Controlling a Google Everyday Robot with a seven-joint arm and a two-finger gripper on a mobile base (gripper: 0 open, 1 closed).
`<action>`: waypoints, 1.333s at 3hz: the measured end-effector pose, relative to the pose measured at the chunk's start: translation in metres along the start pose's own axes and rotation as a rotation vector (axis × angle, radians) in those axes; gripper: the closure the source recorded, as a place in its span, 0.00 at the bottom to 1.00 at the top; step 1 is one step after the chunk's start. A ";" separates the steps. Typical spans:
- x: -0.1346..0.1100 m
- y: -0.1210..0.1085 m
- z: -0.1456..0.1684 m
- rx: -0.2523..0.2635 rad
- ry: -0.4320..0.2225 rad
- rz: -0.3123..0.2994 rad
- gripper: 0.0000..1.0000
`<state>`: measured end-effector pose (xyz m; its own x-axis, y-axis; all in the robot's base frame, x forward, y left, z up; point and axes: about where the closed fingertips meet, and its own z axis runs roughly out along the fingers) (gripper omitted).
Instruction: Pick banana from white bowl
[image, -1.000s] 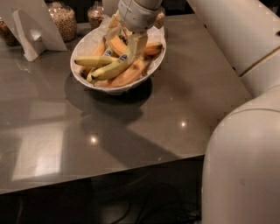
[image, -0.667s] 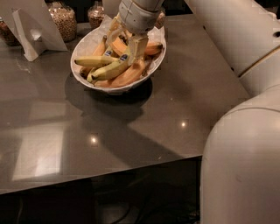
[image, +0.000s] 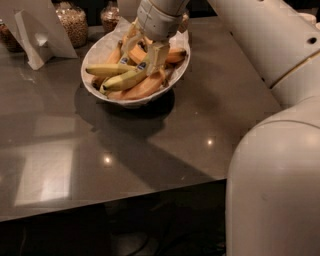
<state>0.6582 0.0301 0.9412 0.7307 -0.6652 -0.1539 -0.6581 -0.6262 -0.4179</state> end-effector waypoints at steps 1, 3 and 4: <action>0.002 0.000 0.000 -0.003 -0.001 0.004 0.40; 0.004 -0.002 -0.001 -0.003 -0.005 0.015 0.34; 0.003 -0.004 -0.004 -0.003 -0.005 0.015 0.34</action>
Offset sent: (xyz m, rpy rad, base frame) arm 0.0039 -0.0124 -0.0228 -0.0075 0.0417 -0.0282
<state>0.6623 0.0285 0.9455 0.7216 -0.6724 -0.1648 -0.6697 -0.6176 -0.4124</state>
